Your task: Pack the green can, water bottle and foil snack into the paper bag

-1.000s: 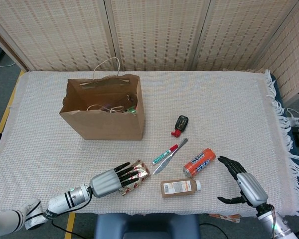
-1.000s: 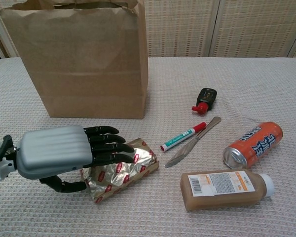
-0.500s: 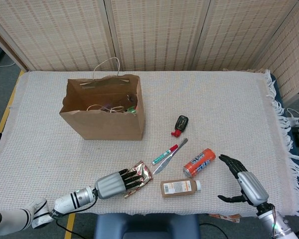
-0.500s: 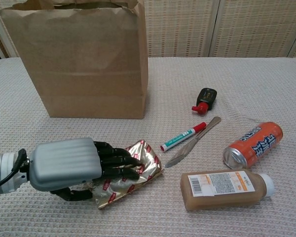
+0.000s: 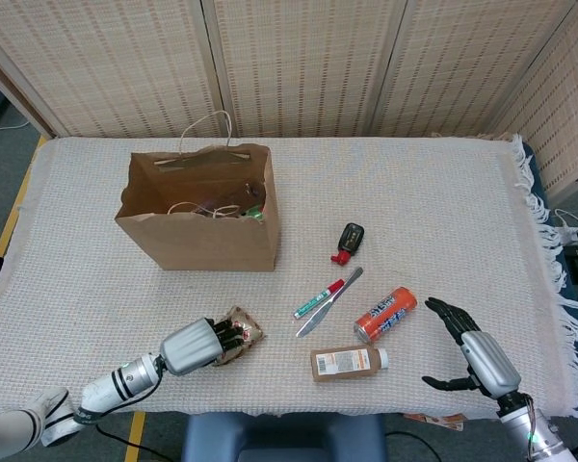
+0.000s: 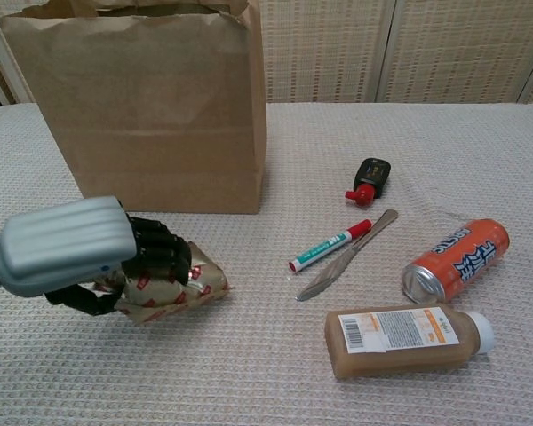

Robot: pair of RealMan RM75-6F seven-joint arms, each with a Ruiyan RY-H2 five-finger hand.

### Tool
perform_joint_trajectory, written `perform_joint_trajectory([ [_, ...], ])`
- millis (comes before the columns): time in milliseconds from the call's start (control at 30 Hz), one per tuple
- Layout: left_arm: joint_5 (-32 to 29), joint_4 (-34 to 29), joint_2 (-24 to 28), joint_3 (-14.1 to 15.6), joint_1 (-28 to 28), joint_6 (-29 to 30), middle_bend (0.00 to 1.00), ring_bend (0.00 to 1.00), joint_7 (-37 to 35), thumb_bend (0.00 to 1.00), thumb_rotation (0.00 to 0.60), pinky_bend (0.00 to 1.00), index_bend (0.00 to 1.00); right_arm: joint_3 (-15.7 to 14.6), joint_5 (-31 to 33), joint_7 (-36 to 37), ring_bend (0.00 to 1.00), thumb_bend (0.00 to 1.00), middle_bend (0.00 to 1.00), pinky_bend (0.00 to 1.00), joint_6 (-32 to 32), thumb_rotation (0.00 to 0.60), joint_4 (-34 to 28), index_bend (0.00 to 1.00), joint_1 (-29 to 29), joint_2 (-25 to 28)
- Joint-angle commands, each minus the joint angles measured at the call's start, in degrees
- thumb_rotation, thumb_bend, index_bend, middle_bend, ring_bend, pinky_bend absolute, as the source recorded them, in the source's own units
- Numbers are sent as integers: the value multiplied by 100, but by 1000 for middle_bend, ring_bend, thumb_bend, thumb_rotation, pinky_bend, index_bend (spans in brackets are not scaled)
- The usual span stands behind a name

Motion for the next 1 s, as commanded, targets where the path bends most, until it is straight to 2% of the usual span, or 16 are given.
perform_joint_trajectory([
  [33, -380, -338, 529, -121, 296, 325, 750, 703, -162, 636, 600, 788, 761, -1, 2, 2, 0, 0, 0, 0, -2, 600, -6, 0, -2, 4],
  [300, -1140, -673, 1399, -210, 1014, 829, 767, 714, -388, 641, 600, 793, 768, 1, 15, -36, 0, 0, 0, 0, -4, 600, 0, 0, -12, -11],
  [400, -1626, -744, 1572, -339, 1320, 909, 776, 722, -595, 649, 600, 799, 769, -5, 34, -60, 0, 0, 0, 0, -12, 600, -3, 0, -21, -12],
  [500, -2216, -795, 1659, -634, 1574, 988, 780, 724, -743, 654, 600, 801, 769, -3, 40, -67, 0, 0, 0, 0, 0, 600, -9, 0, -32, -12],
  [533, -2452, -810, 1649, -777, 1643, 1008, 781, 725, -786, 656, 600, 801, 769, -2, 39, -68, 0, 0, 0, 0, 2, 600, -6, 0, -33, -15],
  [633, -3424, -965, 1505, -1458, 1803, 1031, 781, 725, -1076, 657, 600, 799, 770, -12, 39, -74, 0, 0, 0, 0, -8, 600, -3, 0, -38, -16],
  [700, -4316, -1449, 1467, -2156, 1828, 900, 781, 725, -1525, 658, 600, 799, 770, -13, 34, -81, 0, 0, 0, 0, -12, 600, -6, 0, -37, -19],
  [833, -5423, -2577, 1847, -3098, 1730, 329, 781, 726, -2106, 657, 600, 798, 768, -17, 34, -89, 0, 0, 0, 0, -17, 600, -13, 0, -41, -19],
  [933, -5838, -3141, 2092, -3639, 1603, 138, 780, 725, -2268, 657, 600, 797, 766, -22, 33, -86, 0, 0, 0, 0, -26, 600, -13, 0, -41, -17],
  [1000, -5951, -3422, 2184, -3890, 1512, 74, 780, 725, -2330, 657, 600, 798, 766, -26, 34, -81, 0, 0, 0, 0, -37, 600, -14, 0, -38, -16],
])
